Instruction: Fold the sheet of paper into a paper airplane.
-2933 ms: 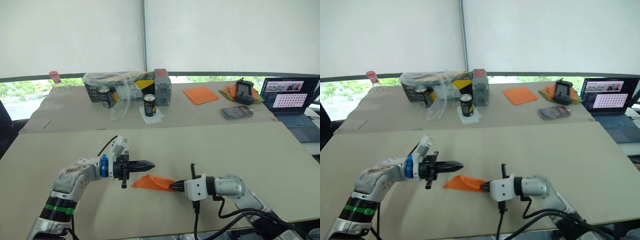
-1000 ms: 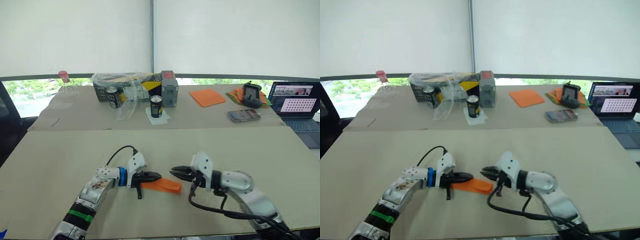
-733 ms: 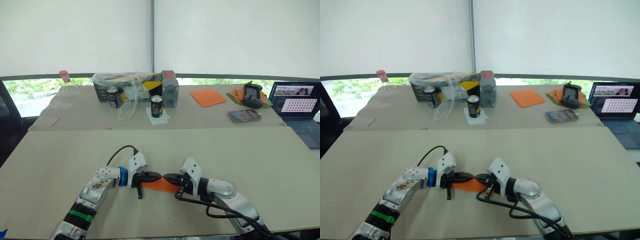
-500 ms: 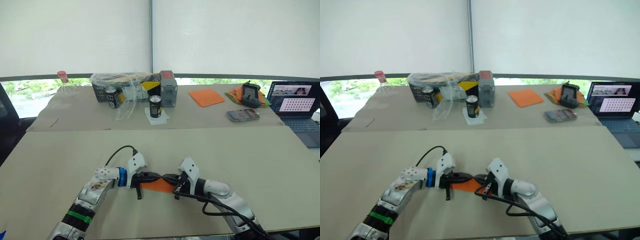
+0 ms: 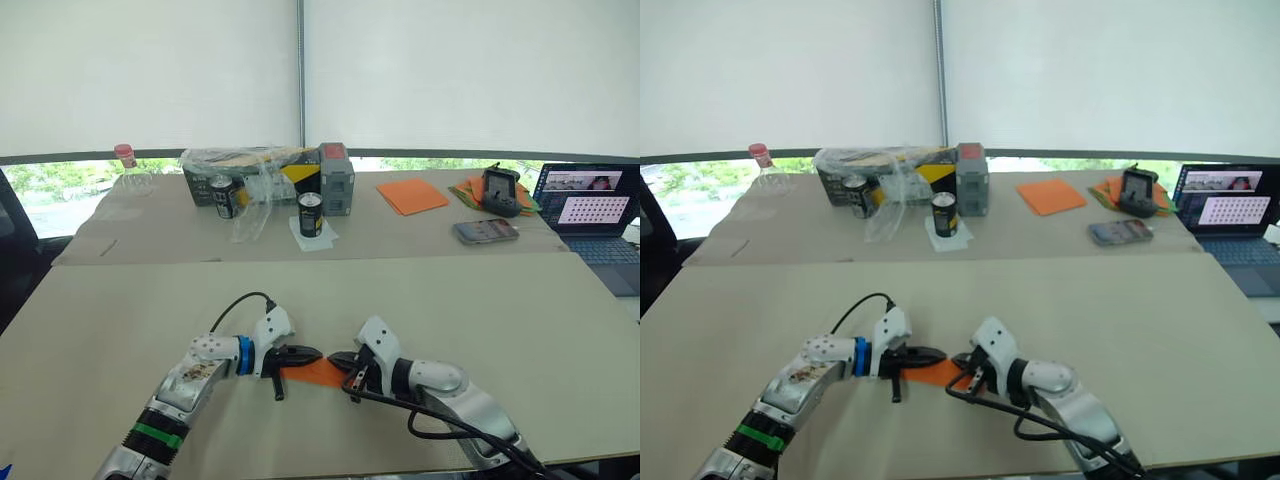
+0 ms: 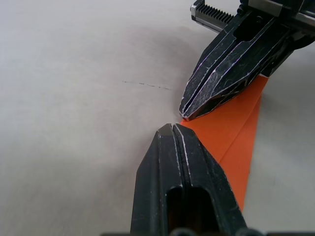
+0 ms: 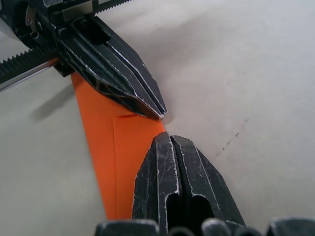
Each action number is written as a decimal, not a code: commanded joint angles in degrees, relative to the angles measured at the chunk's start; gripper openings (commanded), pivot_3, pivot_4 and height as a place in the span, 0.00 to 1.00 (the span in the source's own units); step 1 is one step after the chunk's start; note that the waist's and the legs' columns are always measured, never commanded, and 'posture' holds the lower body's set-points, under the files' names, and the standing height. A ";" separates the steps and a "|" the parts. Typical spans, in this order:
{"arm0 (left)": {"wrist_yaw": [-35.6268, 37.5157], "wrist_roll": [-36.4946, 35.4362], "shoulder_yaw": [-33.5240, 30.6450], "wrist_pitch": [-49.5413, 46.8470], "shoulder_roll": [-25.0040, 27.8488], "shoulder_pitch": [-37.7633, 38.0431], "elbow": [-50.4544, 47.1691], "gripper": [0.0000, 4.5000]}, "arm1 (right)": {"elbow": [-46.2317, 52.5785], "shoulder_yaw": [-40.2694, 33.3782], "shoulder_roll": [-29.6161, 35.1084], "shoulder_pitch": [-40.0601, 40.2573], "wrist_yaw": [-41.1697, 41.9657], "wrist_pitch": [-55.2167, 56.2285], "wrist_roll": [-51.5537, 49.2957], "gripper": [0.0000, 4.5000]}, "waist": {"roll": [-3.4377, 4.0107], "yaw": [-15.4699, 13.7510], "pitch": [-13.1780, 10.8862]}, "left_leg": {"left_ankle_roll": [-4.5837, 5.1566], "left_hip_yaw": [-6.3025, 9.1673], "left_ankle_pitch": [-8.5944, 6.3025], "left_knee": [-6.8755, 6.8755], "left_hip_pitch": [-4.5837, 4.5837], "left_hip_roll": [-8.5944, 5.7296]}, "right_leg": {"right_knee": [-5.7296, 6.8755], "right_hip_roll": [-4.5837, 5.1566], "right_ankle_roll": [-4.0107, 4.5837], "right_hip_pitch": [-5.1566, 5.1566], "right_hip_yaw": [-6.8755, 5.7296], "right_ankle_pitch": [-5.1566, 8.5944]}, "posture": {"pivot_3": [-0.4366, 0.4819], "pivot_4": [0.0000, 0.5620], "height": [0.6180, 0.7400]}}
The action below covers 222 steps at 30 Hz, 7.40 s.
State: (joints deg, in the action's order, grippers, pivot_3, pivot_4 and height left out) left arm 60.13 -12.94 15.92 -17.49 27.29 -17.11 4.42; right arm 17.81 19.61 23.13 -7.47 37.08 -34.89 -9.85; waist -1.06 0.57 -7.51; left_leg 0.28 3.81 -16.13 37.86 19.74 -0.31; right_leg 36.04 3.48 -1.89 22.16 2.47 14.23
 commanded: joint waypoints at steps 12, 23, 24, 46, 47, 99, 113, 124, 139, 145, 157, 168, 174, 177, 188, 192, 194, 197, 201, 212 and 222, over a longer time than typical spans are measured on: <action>-0.24 2.33 2.77 -1.17 -0.35 1.45 4.18 0.00 | 1.40 -11.50 3.06 11.81 -4.10 -18.37 -9.87 0.01 | 0.12 -0.19 0.79 | 0.04 0.30 -0.07 0.00 -0.12 -0.08 | -0.07 0.02 -0.36 -0.20 -0.03 0.23 | 0.48 0.27 0.99; 0.69 1.59 2.59 -1.15 -0.76 1.39 3.73 0.00 | 16.60 -14.14 3.54 9.31 -2.93 -9.33 -13.96 0.01 | 0.44 -0.38 0.54 | 0.03 0.31 -0.08 0.00 0.20 -0.21 | -0.10 0.09 -0.52 0.05 -0.01 0.30 | 0.48 0.27 0.99; 0.98 1.35 2.48 -1.23 -0.74 1.52 3.35 0.00 | 17.26 -13.86 3.30 8.87 -3.50 -9.37 -13.96 0.01 | 0.49 -0.31 0.50 | 0.04 0.31 -0.08 0.00 0.20 -0.24 | -0.10 0.09 -0.52 0.06 -0.01 0.31 | 0.48 0.27 0.99; 3.23 -0.52 2.18 -6.77 2.69 2.00 -2.29 0.00 | 8.89 -1.85 -6.02 8.27 -20.25 -16.14 -4.29 0.01 | 0.40 0.35 0.14 | 0.04 0.52 -0.09 -0.03 0.46 -0.37 | -0.09 0.16 -0.20 0.34 -0.06 0.13 | 0.48 0.27 0.99; 3.16 -0.49 2.19 -6.81 2.67 1.83 -2.17 0.00 | 8.97 -1.67 -5.52 9.02 -20.87 -16.27 -3.58 0.01 | 0.39 0.29 0.14 | 0.04 0.52 -0.09 -0.03 0.46 -0.37 | -0.09 0.16 -0.20 0.34 -0.07 0.13 | 0.48 0.27 0.99; 0.89 -2.12 1.80 -10.09 -1.59 -1.89 -3.89 0.00 | 9.43 2.08 4.41 9.75 -15.17 -7.07 5.31 0.01 | -0.15 -0.79 -0.20 | 0.18 0.77 0.04 0.01 0.50 -1.76 | -0.20 1.74 -1.74 -0.01 -0.13 0.60 | 0.48 0.27 0.99; -5.29 -1.88 2.15 -13.54 -7.54 -3.83 -2.27 0.00 | 9.27 3.93 5.05 10.21 -15.26 -6.01 9.83 0.01 | -0.32 -0.39 -0.29 | 0.16 0.77 0.05 0.01 0.52 -1.80 | -0.20 1.78 -1.48 0.01 -0.11 0.44 | 0.48 0.27 0.99; -5.27 -0.45 3.85 -12.62 -5.22 -1.85 -1.06 0.00 | 20.50 -6.43 2.54 8.62 -11.15 -2.96 1.06 0.01 | -0.25 0.21 -0.38 | 0.16 0.76 0.04 0.01 0.54 -1.81 | -0.19 1.79 -1.45 0.05 -0.10 0.42 | 0.48 0.27 0.99; -5.96 0.56 5.41 -13.84 -4.23 -2.24 -1.23 0.00 | 15.84 -2.37 3.23 9.89 -8.90 -7.82 0.16 0.01 | -0.25 0.25 -0.39 | 0.16 0.76 0.04 -0.01 0.52 -1.79 | -0.17 1.77 -1.43 0.04 -0.10 0.41 | 0.48 0.27 0.99; -9.66 2.34 6.19 -19.23 -1.42 -1.87 -4.54 0.00 | 14.32 -0.93 4.31 8.46 -8.78 -15.70 -1.02 0.01 | -0.27 0.49 -0.35 | 0.16 0.78 0.04 -0.02 0.49 -1.74 | -0.16 1.70 -1.42 0.03 -0.10 0.40 | 0.48 0.27 0.99; -17.02 1.84 0.95 -20.05 0.64 3.66 -6.28 0.00 | 12.47 0.24 4.81 6.35 -9.04 -17.72 -1.33 0.01 | -0.32 1.53 -0.27 | 0.15 0.77 0.04 -0.07 0.37 -1.58 | -0.12 1.58 -1.36 0.01 -0.10 0.37 | 0.48 0.27 0.99; -18.82 -7.78 -8.38 -25.71 -1.38 3.55 -5.08 0.00 | 11.80 0.64 5.31 5.97 -8.80 -17.83 -1.89 0.01 | -0.32 1.99 -0.27 | 0.14 0.76 0.04 -0.07 0.21 -0.80 | -0.09 0.79 -1.31 0.03 -0.08 0.36 | 0.48 0.27 0.99; -17.57 -22.46 -20.86 -25.98 -7.85 0.08 -8.15 0.00 | 10.58 1.38 4.92 5.53 -8.82 -17.73 -2.16 0.01 | -0.32 1.67 -0.37 | 0.14 0.78 0.04 -0.09 0.21 -0.74 | 0.02 0.69 -1.19 0.12 -0.09 0.39 | 0.48 0.27 0.99; -17.84 -24.94 -23.69 -26.50 -8.23 -0.76 -9.89 0.00 | 10.37 1.52 4.91 5.32 -8.65 -17.79 -2.30 0.01 | -0.44 1.18 -0.39 | 0.02 0.77 0.10 -0.08 0.38 -0.90 | -0.07 0.91 -0.78 0.14 -0.10 0.13 | 0.48 0.27 0.99; -10.60 -12.52 -10.07 -15.41 -0.66 5.01 -10.80 0.00 | 10.00 1.94 4.98 4.59 -8.61 -17.99 -2.24 0.01 | -0.42 1.15 -0.41 | -0.14 0.74 0.03 -0.09 0.41 -0.94 | -0.17 0.93 -0.75 0.15 -0.07 0.10 | 0.48 0.27 0.99; -10.19 -9.59 -6.80 -12.06 -1.50 4.17 -9.20 0.00 | 10.37 1.85 5.03 4.67 -8.90 -18.36 -2.21 0.01 | -0.42 1.01 -0.41 | -0.14 0.74 0.03 -0.09 0.42 -0.91 | -0.18 0.91 -0.75 0.17 -0.07 0.11 | 0.48 0.27 0.99; -10.57 -9.44 -6.81 -11.22 -2.53 3.85 -8.55 0.00 | 10.61 1.76 5.02 4.82 -9.08 -18.57 -2.22 0.01 | -0.42 0.92 -0.40 | -0.14 0.74 0.03 -0.09 0.43 -0.90 | -0.18 0.91 -0.75 0.17 -0.08 0.11 | 0.48 0.27 0.99; -9.77 -7.95 -5.68 -10.26 -2.13 3.95 -8.27 0.00 | 10.98 1.53 5.08 5.02 -9.34 -18.92 -2.26 0.01 | -0.42 0.92 -0.41 | -0.14 0.73 0.03 -0.09 0.43 -0.90 | -0.18 0.91 -0.76 0.17 -0.08 0.11 | 0.48 0.27 0.99; -10.18 -1.76 -1.88 -6.72 -0.07 4.43 -6.09 0.00 | 11.26 1.35 5.16 5.14 -9.64 -19.19 -2.17 0.01 | -0.41 0.77 -0.40 | -0.14 0.73 0.03 -0.09 0.43 -0.90 | -0.18 0.90 -0.76 0.16 -0.09 0.11 | 0.48 0.27 0.99; -10.10 7.99 7.40 -10.30 4.26 5.47 -1.51 0.00 | 12.16 0.67 5.57 5.59 -10.46 -19.98 -2.33 0.01 | -0.09 0.36 0.09 | -0.11 0.71 0.01 -0.10 0.09 -0.87 | -0.22 0.92 -1.29 -0.03 -0.09 0.44 | 0.48 0.27 0.99; -7.18 -14.66 -13.51 -11.98 -0.75 2.61 -9.76 0.00 | 14.71 -4.87 6.28 2.19 -9.29 -17.71 -3.89 0.01 | -0.23 0.35 -0.32 | -0.10 0.74 0.02 -0.07 0.43 -0.87 | -0.12 0.92 -1.33 0.14 -0.09 0.48 | 0.48 0.27 0.99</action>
State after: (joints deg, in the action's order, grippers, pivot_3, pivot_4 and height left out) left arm 50.49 -22.30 7.71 -28.44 24.95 -12.98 -1.78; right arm 33.43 17.82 28.02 -4.32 27.74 -50.75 -13.71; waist -1.29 0.92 -7.83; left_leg 0.12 4.56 -16.08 37.81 20.27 -1.18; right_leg 36.00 4.37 -3.13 22.48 2.37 14.66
